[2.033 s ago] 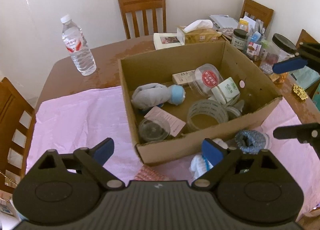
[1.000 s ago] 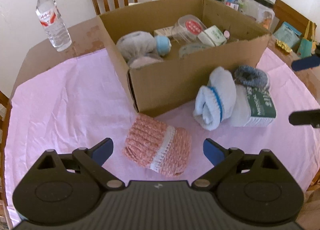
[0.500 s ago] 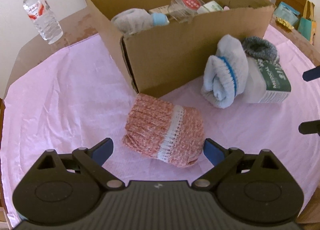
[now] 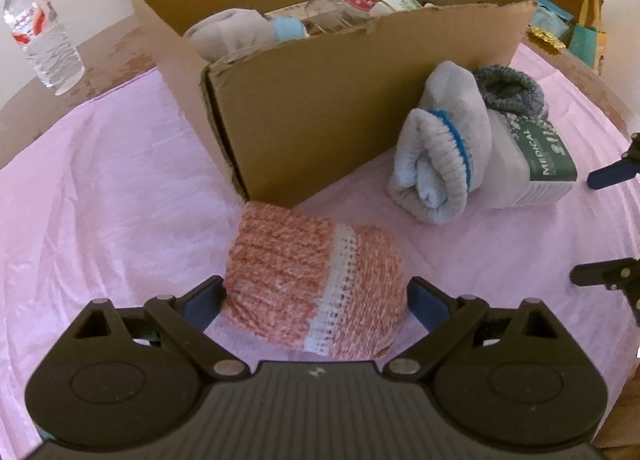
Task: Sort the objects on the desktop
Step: 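Grasp the pink knit sock with the left tool while the right tool approaches the MEDICAL container, then grasp the white MEDICAL cotton swab container with the right tool while the left tool holds the sock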
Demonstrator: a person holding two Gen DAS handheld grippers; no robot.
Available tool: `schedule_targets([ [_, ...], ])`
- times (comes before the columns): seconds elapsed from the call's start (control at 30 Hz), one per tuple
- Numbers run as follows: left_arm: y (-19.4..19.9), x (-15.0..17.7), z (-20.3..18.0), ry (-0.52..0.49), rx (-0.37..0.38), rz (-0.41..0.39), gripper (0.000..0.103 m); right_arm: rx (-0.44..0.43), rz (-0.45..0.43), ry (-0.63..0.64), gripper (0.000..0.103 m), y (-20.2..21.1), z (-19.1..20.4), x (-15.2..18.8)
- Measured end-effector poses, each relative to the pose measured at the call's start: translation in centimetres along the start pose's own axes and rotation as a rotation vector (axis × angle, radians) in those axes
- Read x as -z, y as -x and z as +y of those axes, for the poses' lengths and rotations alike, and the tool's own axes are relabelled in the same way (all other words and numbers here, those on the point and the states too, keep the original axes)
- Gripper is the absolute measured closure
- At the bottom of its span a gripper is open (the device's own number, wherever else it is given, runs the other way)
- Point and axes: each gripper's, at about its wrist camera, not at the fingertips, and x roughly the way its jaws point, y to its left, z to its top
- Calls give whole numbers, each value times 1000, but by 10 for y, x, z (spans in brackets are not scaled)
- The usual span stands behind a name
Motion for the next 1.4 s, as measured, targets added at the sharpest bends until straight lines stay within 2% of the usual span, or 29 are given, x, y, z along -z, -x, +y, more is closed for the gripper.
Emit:
schedule_targets([
  [0.3,-3,-3,4,-46,35,-10,6,37,-22,-76,0,-5,9,-8],
  [0.5,-3,-4,8,-65,48,-19,6,49,-12,-114,0,-12,19,-26],
  [0.87,-1,-3,12,-87,64,-28,6,-17,-58,-263,0,-7,21,-55],
  [1.0,-2,-4,12,-92,67,-31,6,5,-79,-299,0,-4,21,-64],
  [1.1,-2,-4,10,-94,68,-31,6,42,-86,-336,0,0,4,-71],
  [1.4,0,-2,10,-91,71,-23,7,90,-48,-379,0,4,-9,-57],
])
